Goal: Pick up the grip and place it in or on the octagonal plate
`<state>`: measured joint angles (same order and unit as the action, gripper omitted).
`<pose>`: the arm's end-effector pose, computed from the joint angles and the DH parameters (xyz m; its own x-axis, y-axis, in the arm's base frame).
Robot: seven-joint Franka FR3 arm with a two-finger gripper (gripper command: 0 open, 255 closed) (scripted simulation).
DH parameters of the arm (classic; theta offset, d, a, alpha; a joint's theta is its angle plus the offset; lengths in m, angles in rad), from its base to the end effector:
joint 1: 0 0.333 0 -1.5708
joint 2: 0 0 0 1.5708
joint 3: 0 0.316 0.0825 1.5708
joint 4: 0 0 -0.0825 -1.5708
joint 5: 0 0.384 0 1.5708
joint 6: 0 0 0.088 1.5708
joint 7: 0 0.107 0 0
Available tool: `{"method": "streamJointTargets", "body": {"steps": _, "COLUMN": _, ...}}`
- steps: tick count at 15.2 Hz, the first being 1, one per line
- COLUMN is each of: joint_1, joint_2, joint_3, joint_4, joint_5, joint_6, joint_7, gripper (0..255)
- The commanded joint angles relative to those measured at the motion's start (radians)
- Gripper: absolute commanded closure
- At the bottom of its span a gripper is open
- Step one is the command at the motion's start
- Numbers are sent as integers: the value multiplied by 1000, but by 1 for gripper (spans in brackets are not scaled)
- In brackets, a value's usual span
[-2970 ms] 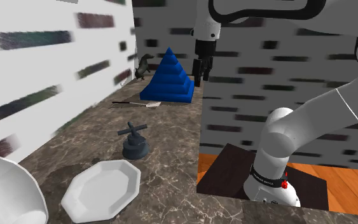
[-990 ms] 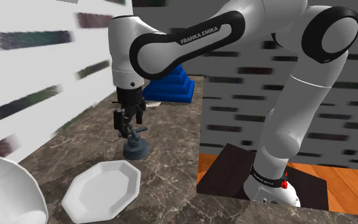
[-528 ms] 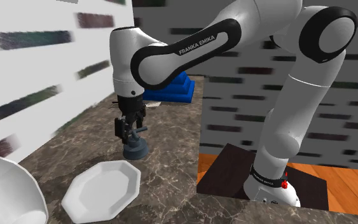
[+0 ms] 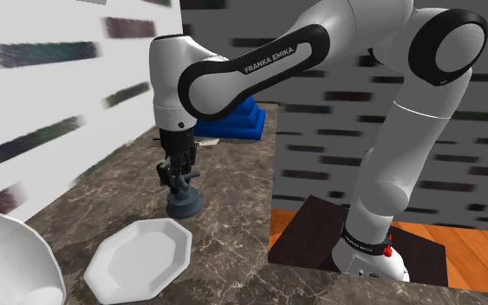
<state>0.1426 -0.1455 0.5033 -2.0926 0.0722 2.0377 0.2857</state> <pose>0.4106 0.3250 0.4848 0.9444 0.3209 0.0717 0.3228 -0.9463 -0.0176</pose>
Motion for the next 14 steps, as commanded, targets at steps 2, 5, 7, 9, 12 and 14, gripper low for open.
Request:
{"method": "streamJointTargets", "body": {"steps": 2, "joint_1": -1, "joint_2": 0, "joint_3": -1, "joint_4": -6, "joint_5": 1, "joint_6": -2, "joint_7": 0, "gripper": 255}}
{"method": "streamJointTargets", "body": {"steps": 5, "joint_1": -2, "joint_2": 10, "joint_3": 0, "joint_4": 5, "joint_5": -5, "joint_6": -4, "joint_7": 2, "gripper": 255}}
{"method": "streamJointTargets", "body": {"steps": 7, "joint_1": -2, "joint_2": -1, "joint_3": -2, "joint_4": 5, "joint_5": 1, "joint_6": -14, "joint_7": -1, "gripper": 255}}
{"method": "streamJointTargets", "body": {"steps": 9, "joint_1": -2, "joint_2": -7, "joint_3": -4, "joint_4": 26, "joint_5": 3, "joint_6": -40, "joint_7": -3, "gripper": 255}}
{"method": "streamJointTargets", "body": {"steps": 12, "joint_1": -3, "joint_2": -14, "joint_3": -7, "joint_4": 60, "joint_5": 5, "joint_6": -81, "joint_7": -5, "gripper": 255}}
{"method": "streamJointTargets", "body": {"steps": 14, "joint_1": -4, "joint_2": -17, "joint_3": -9, "joint_4": 84, "joint_5": 6, "joint_6": -108, "joint_7": -6, "gripper": 255}}
